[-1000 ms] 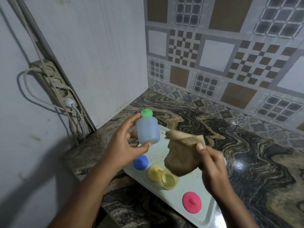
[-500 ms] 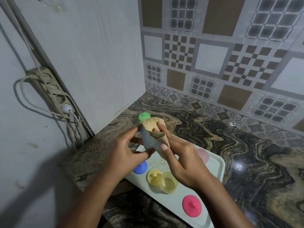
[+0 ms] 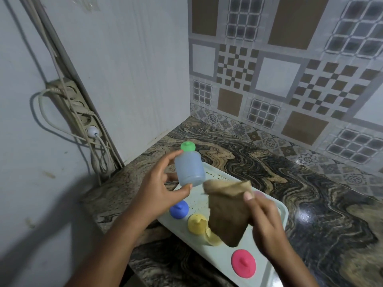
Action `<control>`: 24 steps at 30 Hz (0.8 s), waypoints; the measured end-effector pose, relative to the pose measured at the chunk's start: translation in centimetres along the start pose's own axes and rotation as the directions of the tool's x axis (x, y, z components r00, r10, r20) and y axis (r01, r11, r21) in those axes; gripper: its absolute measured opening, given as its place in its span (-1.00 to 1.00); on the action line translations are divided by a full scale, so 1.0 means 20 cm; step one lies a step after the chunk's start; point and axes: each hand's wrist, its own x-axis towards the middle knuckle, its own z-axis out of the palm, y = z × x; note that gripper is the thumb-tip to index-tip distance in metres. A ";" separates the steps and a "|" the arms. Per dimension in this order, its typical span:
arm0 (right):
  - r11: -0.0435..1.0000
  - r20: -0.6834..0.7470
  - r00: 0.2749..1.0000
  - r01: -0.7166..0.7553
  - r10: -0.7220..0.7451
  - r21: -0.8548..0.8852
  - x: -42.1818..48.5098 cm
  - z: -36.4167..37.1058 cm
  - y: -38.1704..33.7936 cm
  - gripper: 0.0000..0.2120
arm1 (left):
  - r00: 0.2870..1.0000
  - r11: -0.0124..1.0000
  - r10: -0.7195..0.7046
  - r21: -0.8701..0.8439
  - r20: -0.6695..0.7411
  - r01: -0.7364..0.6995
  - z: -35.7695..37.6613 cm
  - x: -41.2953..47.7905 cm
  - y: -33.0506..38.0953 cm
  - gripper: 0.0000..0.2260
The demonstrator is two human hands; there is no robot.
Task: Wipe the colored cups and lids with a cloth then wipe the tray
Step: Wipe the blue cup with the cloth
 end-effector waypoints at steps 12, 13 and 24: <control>0.879 0.188 0.969 0.224 -0.158 -0.420 0.22 0.15 -0.10 -0.58 | 0.998 0.995 0.045 0.091 0.047 -0.049 0.10 -0.02 0.02 -0.37; 0.831 0.286 0.940 0.307 -0.188 -0.463 0.21 0.16 -0.08 -0.62 | 0.997 0.989 0.062 0.135 0.040 -0.066 0.10 -0.02 0.03 -0.43; 0.824 0.309 0.924 0.348 -0.223 -0.447 0.02 0.06 -0.01 -0.66 | 0.999 0.990 0.041 0.132 0.004 -0.041 0.03 0.00 -0.04 -0.27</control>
